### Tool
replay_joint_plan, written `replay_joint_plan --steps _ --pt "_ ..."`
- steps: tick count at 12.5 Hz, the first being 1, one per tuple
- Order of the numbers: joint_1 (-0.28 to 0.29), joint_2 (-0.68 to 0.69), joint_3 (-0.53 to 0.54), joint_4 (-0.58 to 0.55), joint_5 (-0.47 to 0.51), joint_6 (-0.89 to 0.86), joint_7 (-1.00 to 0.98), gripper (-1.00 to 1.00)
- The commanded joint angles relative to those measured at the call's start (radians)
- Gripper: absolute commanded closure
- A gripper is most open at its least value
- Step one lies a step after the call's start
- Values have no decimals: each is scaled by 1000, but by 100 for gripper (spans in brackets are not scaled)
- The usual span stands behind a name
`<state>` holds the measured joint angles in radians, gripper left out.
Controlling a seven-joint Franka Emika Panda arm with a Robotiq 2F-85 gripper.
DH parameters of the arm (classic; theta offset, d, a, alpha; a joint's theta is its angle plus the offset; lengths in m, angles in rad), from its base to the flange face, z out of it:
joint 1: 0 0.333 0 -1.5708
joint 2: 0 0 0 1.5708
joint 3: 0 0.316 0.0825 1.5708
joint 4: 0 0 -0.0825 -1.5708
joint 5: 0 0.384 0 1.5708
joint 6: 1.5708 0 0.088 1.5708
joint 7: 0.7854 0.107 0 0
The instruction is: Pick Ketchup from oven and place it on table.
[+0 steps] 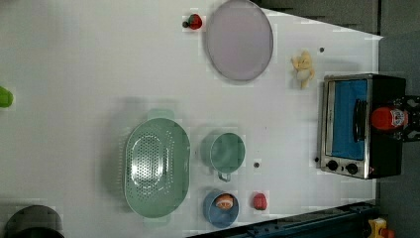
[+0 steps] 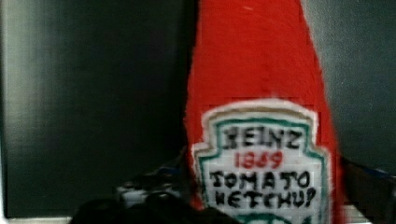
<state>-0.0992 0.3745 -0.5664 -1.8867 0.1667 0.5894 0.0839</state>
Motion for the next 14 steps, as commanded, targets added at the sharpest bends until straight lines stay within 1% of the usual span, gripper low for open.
replay_joint_plan --steps 1,3,5,6,8,9,10,11,12,14 --pt "-14 -39 -6 39 8 -2 0 -24" --pt "-8 -48 -3 57 5 -6 0 -24" --pt "19 -90 -3 144 -12 -47 -3 -24" --pt "48 -129 -2 209 -22 -149 -3 -24" --pt "83 -171 0 266 -26 -283 -3 -24" --pt "132 -215 23 297 -86 -387 -3 -24" --pt "154 -235 46 299 -104 -409 -3 -24" --pt "200 -268 123 298 -112 -448 -3 -24" --pt "221 -279 182 298 -112 -460 -2 -24" --pt "238 -280 252 294 -112 -461 1 -24"
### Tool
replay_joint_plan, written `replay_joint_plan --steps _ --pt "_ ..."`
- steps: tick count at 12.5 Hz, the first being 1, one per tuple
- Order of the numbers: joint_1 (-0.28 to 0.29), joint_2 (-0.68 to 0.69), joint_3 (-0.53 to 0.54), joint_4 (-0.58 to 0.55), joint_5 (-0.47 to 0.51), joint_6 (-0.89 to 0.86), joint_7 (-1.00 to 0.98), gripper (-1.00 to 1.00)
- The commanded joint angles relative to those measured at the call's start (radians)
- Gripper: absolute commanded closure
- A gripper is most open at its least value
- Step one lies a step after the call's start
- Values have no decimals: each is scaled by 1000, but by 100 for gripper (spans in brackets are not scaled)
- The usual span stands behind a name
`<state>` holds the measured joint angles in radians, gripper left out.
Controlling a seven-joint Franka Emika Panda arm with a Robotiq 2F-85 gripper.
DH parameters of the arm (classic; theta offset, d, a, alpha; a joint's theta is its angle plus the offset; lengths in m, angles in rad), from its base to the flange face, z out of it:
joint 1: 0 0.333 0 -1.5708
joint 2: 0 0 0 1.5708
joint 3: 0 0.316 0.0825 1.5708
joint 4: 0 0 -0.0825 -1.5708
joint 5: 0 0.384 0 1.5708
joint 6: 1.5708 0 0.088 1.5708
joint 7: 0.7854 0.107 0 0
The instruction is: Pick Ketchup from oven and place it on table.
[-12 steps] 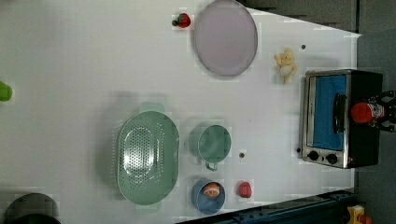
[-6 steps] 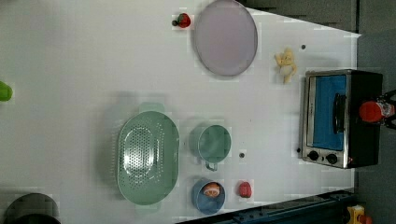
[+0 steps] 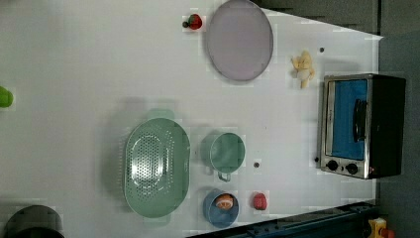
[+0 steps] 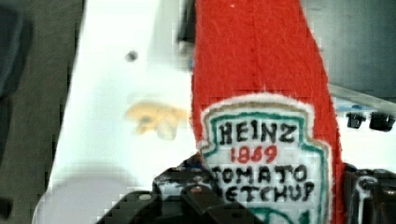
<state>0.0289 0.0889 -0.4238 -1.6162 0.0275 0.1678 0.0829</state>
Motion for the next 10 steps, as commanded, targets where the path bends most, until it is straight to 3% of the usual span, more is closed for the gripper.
replay_joint_plan --steps 1,4,10 --pt "115 7 144 17 27 -39 6 -24" --pt "122 2 216 -115 23 -5 29 -24" --pt "124 20 222 -520 -16 358 29 -24"
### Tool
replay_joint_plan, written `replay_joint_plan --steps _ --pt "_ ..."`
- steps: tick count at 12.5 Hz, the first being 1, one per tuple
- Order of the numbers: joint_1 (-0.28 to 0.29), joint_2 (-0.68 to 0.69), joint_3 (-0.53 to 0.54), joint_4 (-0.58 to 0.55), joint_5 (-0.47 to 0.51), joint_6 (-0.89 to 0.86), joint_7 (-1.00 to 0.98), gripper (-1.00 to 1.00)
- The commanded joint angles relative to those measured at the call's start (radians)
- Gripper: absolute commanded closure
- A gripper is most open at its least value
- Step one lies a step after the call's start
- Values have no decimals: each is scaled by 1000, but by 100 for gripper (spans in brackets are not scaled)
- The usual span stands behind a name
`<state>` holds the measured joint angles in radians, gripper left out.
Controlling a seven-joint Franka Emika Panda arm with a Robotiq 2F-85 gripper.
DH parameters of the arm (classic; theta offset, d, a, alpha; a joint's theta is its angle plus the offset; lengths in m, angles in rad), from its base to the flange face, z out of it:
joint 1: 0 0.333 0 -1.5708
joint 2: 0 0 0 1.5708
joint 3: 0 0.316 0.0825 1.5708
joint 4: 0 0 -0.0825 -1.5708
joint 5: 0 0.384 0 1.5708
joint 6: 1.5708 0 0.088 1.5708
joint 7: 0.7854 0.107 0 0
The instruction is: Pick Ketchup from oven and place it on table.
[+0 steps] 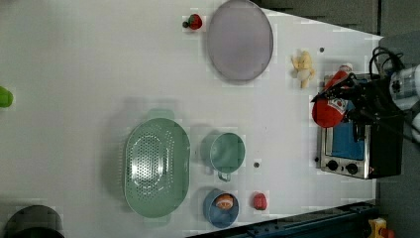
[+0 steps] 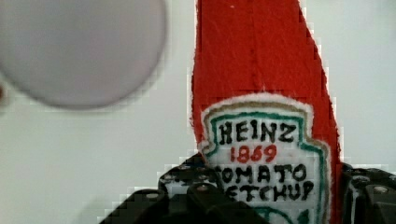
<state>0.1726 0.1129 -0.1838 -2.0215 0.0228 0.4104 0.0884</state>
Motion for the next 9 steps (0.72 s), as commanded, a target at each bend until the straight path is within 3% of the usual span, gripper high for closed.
replay_joint_plan --steps 1,4,7,8,9 --pt "-19 12 -17 -174 -12 190 24 -24" --pt "-15 79 -17 -243 -11 353 24 -24" --pt "-9 182 -4 -242 -9 458 24 -25" --pt "-8 185 3 -239 -7 482 24 -76" --pt "-7 171 5 -236 -7 482 24 -100"
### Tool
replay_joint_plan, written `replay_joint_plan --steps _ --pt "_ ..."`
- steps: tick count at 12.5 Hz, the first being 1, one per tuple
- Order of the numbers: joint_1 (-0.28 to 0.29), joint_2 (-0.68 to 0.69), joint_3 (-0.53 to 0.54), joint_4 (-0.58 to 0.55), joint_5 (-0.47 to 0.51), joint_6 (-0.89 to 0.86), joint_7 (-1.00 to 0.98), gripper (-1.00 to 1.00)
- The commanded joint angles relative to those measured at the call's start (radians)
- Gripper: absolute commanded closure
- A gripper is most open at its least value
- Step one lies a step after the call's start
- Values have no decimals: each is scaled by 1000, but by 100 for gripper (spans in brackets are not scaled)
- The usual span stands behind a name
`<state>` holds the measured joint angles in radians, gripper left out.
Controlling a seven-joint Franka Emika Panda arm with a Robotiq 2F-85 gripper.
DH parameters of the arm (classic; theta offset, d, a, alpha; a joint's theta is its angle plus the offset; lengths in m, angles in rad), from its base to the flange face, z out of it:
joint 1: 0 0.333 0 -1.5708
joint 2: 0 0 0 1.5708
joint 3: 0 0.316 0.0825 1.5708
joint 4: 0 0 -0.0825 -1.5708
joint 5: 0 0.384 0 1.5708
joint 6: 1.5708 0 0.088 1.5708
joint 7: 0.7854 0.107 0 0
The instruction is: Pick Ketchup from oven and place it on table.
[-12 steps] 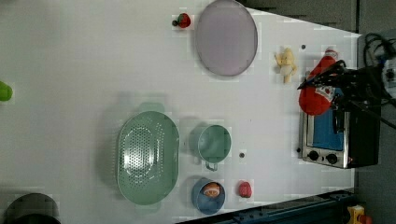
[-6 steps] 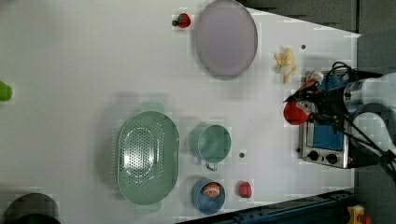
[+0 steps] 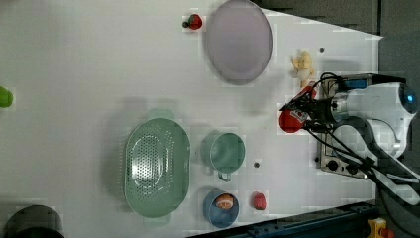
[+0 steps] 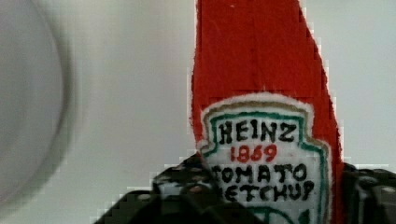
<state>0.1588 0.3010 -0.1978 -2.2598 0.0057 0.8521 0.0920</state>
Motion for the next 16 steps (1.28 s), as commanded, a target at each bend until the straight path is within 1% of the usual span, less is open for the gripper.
replay_joint_plan --steps 1,2,4,7,8,9,10,14,15,16 --pt "6 -34 19 2 10 33 20 -100" --pt "6 -54 18 3 10 16 20 -100" --pt "5 -140 17 46 10 -75 30 -100" --pt "4 -243 17 188 9 -344 30 -100" --pt "4 -273 16 285 8 -452 30 -100" --pt "4 -282 16 388 7 -538 30 -100" --pt "4 -281 16 435 7 -584 30 -100" --pt "4 -281 16 571 6 -738 30 -100" --pt "3 -281 13 608 4 -801 30 -100" --pt "2 -281 12 623 4 -820 30 -100"
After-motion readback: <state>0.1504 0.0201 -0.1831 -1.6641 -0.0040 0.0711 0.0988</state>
